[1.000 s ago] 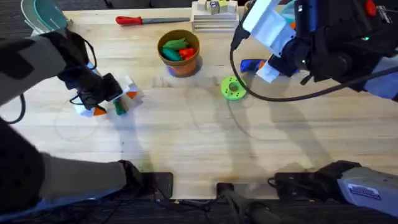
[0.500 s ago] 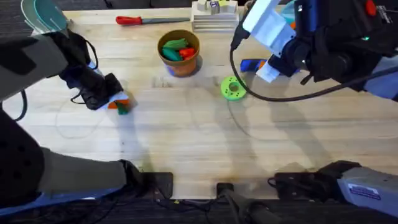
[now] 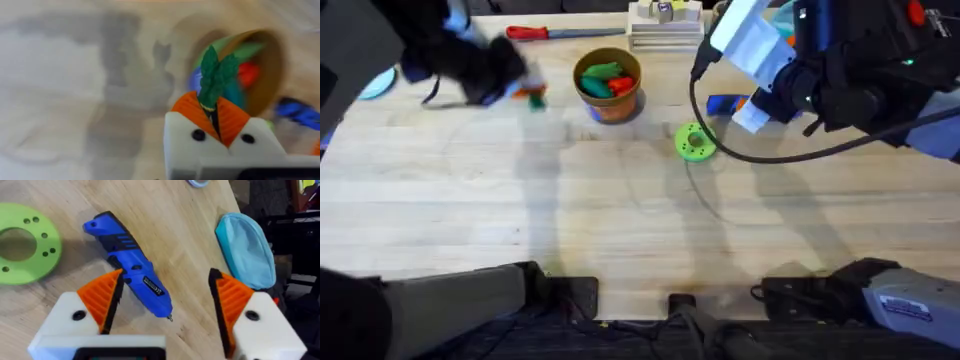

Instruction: Pick up the gripper from the table and insert it into the empty holder that is missing its gripper. Then pick up a screw, insert it into the mounting hole, and use the screwdriver to tighten it. Finally, clean up the table by picking up the vegetable and placing it into the bucket.

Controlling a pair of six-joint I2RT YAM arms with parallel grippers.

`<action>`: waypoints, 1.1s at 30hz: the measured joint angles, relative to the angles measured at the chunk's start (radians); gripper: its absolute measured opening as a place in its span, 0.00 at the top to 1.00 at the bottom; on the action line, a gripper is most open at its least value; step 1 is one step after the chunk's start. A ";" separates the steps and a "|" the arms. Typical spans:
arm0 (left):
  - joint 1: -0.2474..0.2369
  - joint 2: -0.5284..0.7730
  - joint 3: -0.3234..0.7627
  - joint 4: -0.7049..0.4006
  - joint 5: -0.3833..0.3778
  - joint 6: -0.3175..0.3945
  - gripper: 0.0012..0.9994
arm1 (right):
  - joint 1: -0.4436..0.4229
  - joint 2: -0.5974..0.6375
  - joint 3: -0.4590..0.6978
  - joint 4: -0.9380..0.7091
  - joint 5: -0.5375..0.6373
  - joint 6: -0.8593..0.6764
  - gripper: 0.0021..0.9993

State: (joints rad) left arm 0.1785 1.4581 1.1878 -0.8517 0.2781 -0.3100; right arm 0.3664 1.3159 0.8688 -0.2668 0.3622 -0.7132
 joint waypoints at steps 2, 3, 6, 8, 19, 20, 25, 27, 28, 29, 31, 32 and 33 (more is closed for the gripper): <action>-0.061 -0.005 0.015 0.102 0.047 -0.045 0.99 | 0.000 0.000 0.000 0.000 0.000 0.000 0.01; -0.087 -0.004 0.018 0.140 0.062 -0.065 0.99 | 0.000 0.000 0.000 0.000 0.000 0.000 0.01; -0.186 0.007 0.018 0.275 0.099 -0.137 0.99 | 0.000 0.000 0.000 0.000 0.000 0.000 0.01; -0.245 0.026 0.018 0.354 0.115 -0.184 0.99 | 0.000 0.000 0.000 0.000 0.000 0.000 0.01; -0.327 0.192 0.018 0.443 0.145 -0.304 0.99 | 0.000 0.000 0.000 0.001 0.000 0.000 0.01; -0.326 0.204 0.018 0.443 0.145 -0.306 0.99 | 0.000 0.000 0.000 0.001 0.000 0.000 0.01; -0.324 0.235 0.018 0.438 0.145 -0.313 0.99 | 0.000 0.000 0.000 0.001 0.000 0.000 0.01; -0.324 0.235 0.018 0.424 0.146 -0.310 0.93 | 0.000 0.000 0.000 0.001 0.000 0.000 0.01; -0.324 0.235 0.018 0.417 0.145 -0.314 0.80 | 0.000 0.000 0.000 0.001 0.000 0.000 0.01; -0.324 0.235 0.018 0.412 0.145 -0.316 0.64 | 0.000 0.000 0.000 0.001 0.000 0.000 0.01; -0.324 0.233 0.023 0.425 0.160 -0.316 0.34 | 0.000 0.000 0.000 0.001 0.000 0.000 0.01; -0.326 0.227 0.029 0.426 0.168 -0.315 0.19 | 0.000 0.000 0.000 0.001 0.000 0.000 0.01; -0.328 0.217 0.034 0.425 0.174 -0.315 0.05 | 0.000 0.000 0.000 0.001 0.000 0.000 0.01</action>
State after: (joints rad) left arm -0.1498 1.6755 1.2220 -0.4268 0.4524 -0.6253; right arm 0.3664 1.3159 0.8688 -0.2657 0.3618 -0.7132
